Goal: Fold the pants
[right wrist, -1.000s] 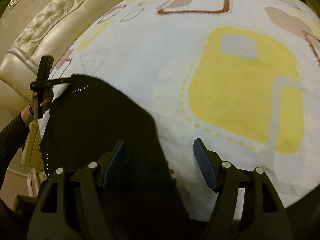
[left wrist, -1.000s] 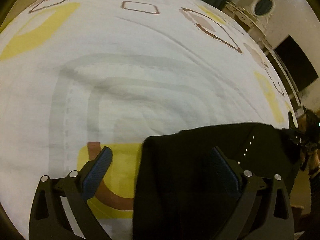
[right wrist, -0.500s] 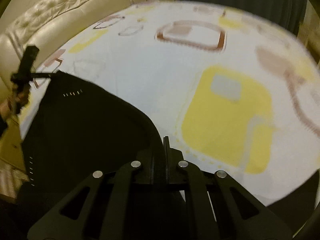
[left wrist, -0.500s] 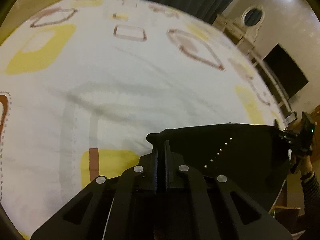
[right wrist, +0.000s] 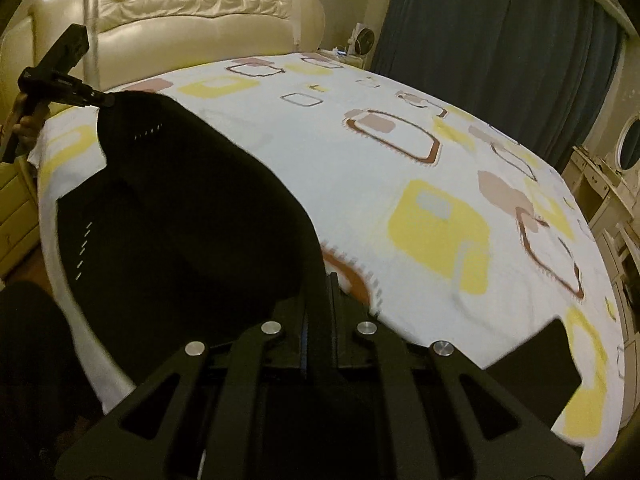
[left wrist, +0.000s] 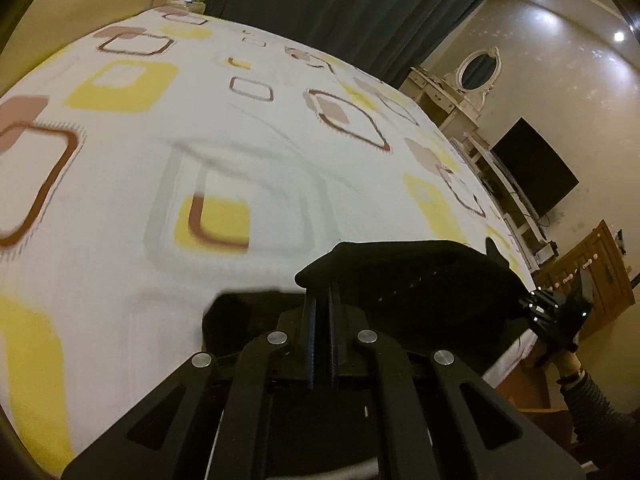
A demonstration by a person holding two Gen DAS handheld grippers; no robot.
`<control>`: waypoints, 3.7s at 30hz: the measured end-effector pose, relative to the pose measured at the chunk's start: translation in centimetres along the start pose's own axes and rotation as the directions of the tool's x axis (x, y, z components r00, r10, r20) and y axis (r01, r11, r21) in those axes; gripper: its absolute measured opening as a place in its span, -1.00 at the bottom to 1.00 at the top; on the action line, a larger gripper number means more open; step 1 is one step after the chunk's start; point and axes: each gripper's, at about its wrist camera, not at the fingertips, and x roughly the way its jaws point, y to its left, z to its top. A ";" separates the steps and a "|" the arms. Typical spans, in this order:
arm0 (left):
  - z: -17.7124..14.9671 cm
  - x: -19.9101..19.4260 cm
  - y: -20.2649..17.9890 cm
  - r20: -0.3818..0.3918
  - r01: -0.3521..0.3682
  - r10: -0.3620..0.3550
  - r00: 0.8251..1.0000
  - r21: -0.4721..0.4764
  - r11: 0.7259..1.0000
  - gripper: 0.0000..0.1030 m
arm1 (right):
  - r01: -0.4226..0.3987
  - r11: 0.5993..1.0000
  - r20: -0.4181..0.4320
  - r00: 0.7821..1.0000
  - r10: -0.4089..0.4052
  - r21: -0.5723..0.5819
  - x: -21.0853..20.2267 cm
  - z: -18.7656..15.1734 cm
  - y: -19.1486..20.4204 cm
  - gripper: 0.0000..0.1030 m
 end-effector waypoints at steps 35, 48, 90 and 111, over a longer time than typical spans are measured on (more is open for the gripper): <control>-7.9 -0.7 -3.0 0.032 -0.143 0.147 0.989 -0.104 0.984 0.31 | 0.103 0.792 -0.082 0.994 -0.067 0.602 -6.0 -7.0 -12.3 0.00; -9.3 7.7 -4.0 -0.063 -0.310 0.308 0.949 -0.024 0.950 0.49 | 0.501 0.471 -0.472 0.861 -0.187 0.726 9.3 -3.1 -29.4 0.09; -10.1 8.2 -5.4 -0.028 -0.362 0.361 0.932 -0.080 0.929 0.60 | -0.124 -0.049 0.106 0.956 -0.274 0.991 -10.6 -35.8 -32.4 -0.88; -10.3 8.4 -5.5 -0.017 -0.370 0.370 0.929 -0.078 0.926 0.65 | -0.022 -0.069 0.004 0.967 -0.256 0.997 -10.9 -37.2 -32.6 -0.89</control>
